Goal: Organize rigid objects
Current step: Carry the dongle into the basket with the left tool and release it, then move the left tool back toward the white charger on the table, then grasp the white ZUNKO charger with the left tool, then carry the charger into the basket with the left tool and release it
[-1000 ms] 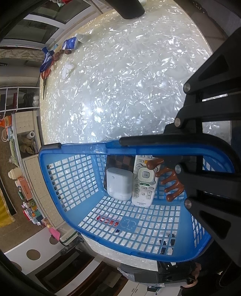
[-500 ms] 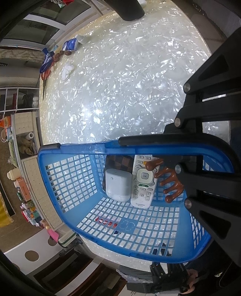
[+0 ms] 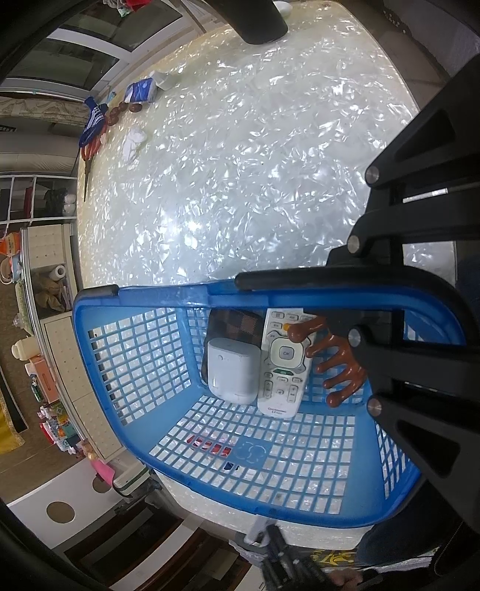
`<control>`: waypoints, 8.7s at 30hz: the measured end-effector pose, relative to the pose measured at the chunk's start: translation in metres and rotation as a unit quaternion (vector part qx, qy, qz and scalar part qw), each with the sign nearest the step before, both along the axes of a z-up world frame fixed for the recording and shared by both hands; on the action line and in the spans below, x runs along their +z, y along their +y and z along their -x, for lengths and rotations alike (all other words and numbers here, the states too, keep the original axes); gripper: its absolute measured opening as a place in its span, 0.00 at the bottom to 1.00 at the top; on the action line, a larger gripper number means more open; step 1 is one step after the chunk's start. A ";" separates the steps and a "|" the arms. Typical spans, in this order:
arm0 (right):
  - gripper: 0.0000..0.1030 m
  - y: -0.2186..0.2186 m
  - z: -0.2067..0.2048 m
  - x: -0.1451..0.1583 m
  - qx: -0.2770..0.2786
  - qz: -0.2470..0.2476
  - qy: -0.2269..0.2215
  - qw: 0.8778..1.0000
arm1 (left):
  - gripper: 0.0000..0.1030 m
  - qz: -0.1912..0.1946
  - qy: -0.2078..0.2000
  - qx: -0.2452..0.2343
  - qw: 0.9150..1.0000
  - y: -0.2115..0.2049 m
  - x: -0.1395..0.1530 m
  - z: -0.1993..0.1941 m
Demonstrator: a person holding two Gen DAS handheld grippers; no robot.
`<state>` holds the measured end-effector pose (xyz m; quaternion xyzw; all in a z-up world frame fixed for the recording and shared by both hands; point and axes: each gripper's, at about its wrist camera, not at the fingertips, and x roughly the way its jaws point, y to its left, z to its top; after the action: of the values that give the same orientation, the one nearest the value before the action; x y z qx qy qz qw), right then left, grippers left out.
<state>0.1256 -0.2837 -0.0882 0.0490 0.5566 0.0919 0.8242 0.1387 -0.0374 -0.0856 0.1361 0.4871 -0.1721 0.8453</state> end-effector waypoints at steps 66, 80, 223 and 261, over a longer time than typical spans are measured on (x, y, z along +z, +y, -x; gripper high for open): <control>0.09 -0.002 0.002 -0.001 -0.008 -0.024 -0.009 1.000 | 0.42 -0.052 0.037 -0.340 0.938 -0.243 -0.037 -0.069; 0.09 -0.002 0.003 0.000 -0.007 -0.025 -0.009 1.000 | 0.90 -0.020 0.002 -0.338 0.941 -0.207 0.010 -0.068; 0.10 0.000 0.005 0.003 -0.018 -0.012 -0.004 1.000 | 0.64 -0.005 -0.036 -0.349 0.936 -0.197 0.014 -0.031; 0.10 -0.004 0.008 0.002 -0.021 -0.039 -0.016 0.999 | 0.92 -0.075 0.076 -0.376 0.921 -0.244 -0.041 -0.058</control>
<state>0.1176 -0.2882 -0.0860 0.0907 0.5381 0.0972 0.8323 0.1963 -0.2810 -0.1266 0.3584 0.4743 -0.4501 0.6664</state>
